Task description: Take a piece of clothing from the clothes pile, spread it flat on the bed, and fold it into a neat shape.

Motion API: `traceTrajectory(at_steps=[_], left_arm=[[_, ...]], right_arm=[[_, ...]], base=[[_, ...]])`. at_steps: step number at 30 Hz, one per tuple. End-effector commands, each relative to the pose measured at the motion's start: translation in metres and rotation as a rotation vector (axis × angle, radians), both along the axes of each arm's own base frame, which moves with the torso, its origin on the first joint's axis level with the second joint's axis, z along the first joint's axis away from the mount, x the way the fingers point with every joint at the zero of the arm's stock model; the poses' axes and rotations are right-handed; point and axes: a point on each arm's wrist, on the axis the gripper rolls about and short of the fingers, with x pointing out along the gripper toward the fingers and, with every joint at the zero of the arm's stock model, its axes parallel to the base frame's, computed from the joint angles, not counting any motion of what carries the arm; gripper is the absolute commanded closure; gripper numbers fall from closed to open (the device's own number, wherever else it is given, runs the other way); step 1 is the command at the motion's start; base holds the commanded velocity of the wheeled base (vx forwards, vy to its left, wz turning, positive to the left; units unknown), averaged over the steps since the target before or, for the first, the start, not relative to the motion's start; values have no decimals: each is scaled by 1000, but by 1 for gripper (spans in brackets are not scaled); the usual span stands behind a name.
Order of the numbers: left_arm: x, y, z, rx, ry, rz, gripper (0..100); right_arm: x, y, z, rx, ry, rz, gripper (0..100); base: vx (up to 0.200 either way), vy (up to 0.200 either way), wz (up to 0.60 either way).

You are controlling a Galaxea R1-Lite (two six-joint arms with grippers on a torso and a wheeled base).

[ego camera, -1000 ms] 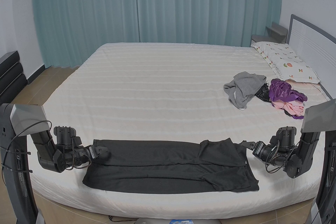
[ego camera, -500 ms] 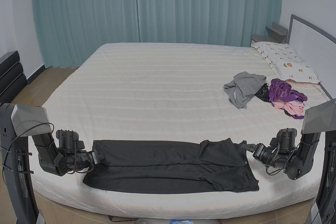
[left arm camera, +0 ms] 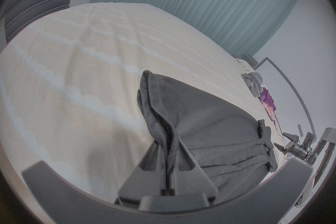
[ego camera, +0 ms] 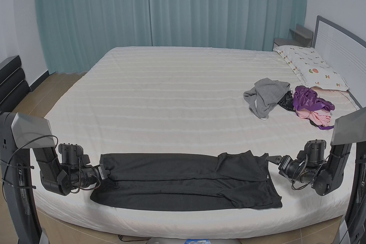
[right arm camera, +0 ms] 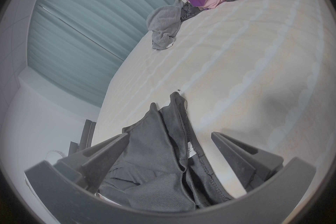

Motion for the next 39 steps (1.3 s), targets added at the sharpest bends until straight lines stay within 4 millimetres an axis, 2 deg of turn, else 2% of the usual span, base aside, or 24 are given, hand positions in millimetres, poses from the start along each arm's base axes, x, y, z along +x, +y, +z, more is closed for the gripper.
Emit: traceTrajectory(at_steps=[1,9,13,24,31,39], left_arm=[[-2,0,1,-4,-4,3,100],[1,-1,2,-21,-13,17,100],[2,0,3,-21,-19,18,100],[23,-4,14,-114,-80,96,100],[20,-5,22,-114,-92,95,100],[20,-17,47,-176,-132,106,100]], right_arm=[[-1,-1,-1,22,11,-5,0],[-1,-1,-1,26,14,-8,0],[-1,-1,-1,26,12,-8,0],[0,0,0,27,9,-4,0],[-1,1,0,26,11,-2,0],[-1,0,0,27,8,-6,0]], base=[[0,0,0],[-150,0,0],[0,0,0],[0,0,0],[0,-200,0],[0,-200,0]])
